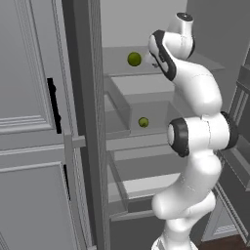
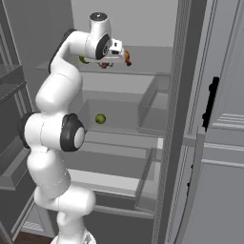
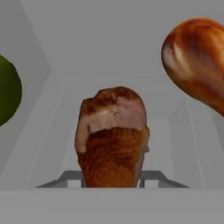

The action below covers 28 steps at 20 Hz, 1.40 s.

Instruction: Place one lime and one chicken drumstick in each tupperware on the nearby counter, to pack two identical lunches.

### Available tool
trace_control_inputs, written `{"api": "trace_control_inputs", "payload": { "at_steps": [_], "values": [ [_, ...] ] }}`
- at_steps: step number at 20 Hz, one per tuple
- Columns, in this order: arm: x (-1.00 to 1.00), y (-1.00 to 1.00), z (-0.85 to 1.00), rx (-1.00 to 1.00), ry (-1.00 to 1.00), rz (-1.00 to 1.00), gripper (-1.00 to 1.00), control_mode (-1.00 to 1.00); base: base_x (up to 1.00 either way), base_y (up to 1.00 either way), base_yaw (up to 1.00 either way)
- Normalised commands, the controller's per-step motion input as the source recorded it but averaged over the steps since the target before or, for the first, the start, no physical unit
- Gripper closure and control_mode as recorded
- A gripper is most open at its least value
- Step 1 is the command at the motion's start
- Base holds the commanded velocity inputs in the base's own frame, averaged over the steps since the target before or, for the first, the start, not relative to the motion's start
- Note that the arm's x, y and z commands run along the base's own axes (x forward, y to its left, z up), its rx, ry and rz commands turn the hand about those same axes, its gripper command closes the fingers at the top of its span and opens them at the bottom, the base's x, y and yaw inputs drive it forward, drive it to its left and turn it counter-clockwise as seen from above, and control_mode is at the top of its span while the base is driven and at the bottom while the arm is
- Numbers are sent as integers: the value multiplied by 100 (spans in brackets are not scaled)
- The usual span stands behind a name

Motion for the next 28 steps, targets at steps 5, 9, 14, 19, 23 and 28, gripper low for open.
{"api": "trace_control_inputs", "payload": {
  "at_steps": [5,9,14,19,23,28],
  "values": [
    [-100,3,-42,0,-4,0,100,-100,0,0,0],
    [-100,2,-38,0,0,0,100,-100,0,0,0],
    [-100,21,-45,0,4,0,100,-100,0,0,0],
    [-97,29,-58,-2,8,0,100,-100,0,0,0],
    [-88,32,-73,-5,12,0,100,-100,0,0,0],
    [-80,1,-49,0,6,0,100,100,-20,0,0]
  ]
}}
